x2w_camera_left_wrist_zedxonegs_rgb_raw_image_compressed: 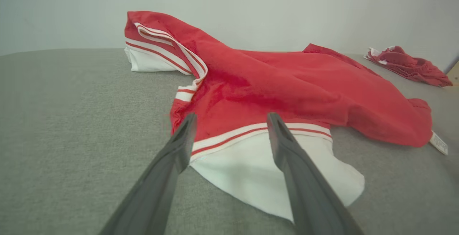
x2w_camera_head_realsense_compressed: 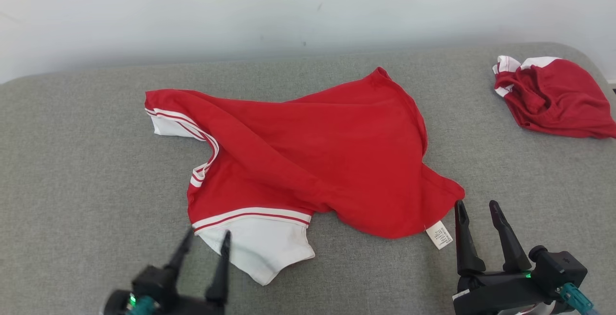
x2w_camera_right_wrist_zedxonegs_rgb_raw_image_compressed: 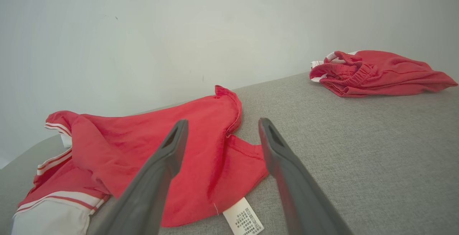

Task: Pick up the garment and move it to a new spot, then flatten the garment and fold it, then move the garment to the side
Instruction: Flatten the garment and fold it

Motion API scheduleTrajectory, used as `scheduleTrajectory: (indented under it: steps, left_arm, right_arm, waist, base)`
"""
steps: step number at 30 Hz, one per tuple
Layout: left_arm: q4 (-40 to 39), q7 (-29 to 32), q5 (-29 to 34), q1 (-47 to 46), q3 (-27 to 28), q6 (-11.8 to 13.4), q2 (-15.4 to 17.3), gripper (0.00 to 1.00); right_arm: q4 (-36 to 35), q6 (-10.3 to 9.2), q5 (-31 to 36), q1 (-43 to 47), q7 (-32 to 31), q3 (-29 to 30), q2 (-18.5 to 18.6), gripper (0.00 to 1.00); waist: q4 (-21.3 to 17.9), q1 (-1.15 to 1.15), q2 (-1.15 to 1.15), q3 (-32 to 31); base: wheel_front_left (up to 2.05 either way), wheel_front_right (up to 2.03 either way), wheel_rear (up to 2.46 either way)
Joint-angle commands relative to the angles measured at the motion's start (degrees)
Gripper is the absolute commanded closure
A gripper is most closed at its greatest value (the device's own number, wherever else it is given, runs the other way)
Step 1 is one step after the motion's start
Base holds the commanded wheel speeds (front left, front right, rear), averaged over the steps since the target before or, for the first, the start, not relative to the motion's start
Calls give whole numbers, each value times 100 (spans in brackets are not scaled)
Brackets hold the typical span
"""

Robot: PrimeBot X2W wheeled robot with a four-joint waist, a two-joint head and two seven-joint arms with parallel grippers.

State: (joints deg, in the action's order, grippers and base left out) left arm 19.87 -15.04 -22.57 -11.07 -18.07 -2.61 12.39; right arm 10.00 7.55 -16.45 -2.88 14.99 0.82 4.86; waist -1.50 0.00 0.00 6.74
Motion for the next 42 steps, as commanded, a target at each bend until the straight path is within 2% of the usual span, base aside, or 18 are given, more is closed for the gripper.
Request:
scheduleTrajectory:
  steps: [1, 6, 18, 19, 20, 21, 22, 23, 27, 34, 42]
  left_arm:
    - [36, -18, 105, 131, -33, -33, -84, 0]
    - [465, -18, 201, 374, -278, -142, -422, 0]
    - [1490, -16, 107, 101, -408, -283, -696, 0]
    - [1574, -16, 82, 57, -419, -289, -718, 5]
    - [1656, -12, 61, 23, -437, -313, -736, 39]
    - [1721, -12, 31, -14, -431, -330, -761, 69]
    - [1791, -12, 8, -42, -423, -343, -776, 91]
    - [1866, -11, 12, -55, -452, -347, -785, 100]
    - [1743, -16, -15, -89, -270, -360, -800, 100]
    - [1171, -17, 58, 364, 140, -289, -611, 100]
    - [414, 35, -43, 1155, 434, -119, -240, 100]
  right_arm:
    - [7, -17, 18, 62, 25, 6, -1, 0]
    - [32, -17, 12, 53, 25, -30, -18, 0]
    - [27, -17, -12, 7, 25, -48, -12, 0]
    - [31, -17, -16, 10, 25, -48, -8, 0]
    - [37, -17, -18, 11, 25, -53, -5, 0]
    - [44, -17, -21, 13, 25, -52, -3, 0]
    - [50, -17, -20, 19, 25, -49, -4, 0]
    - [54, -17, -14, 29, 25, -48, -7, 0]
    - [50, -17, -9, 93, 25, 43, 0, 0]
    - [128, -17, 12, 274, 25, 211, 9, 0]
    - [276, -17, -41, 452, 25, 400, 82, 0]
  waist:
    - [10, 0, 0, -25]
    - [-11, 0, 0, -59]
    - [-253, 0, 0, 51]
    - [-268, 0, 0, 53]
    - [-281, 0, 0, 53]
    - [-290, 0, 0, 51]
    - [-294, 0, 0, 42]
    - [-296, 0, 0, 27]
    - [-208, 0, 0, -53]
    - [139, 0, 0, -305]
    - [601, 0, 0, -494]
  base:
    - [0, 0, 0]
    - [0, 0, 0]
    - [0, 0, 0]
    - [0, 0, 0]
    - [0, 0, 0]
    - [0, 0, 0]
    - [0, 0, 0]
    - [0, 0, 0]
    - [0, 0, 0]
    - [0, 0, 0]
    - [0, 0, 0]
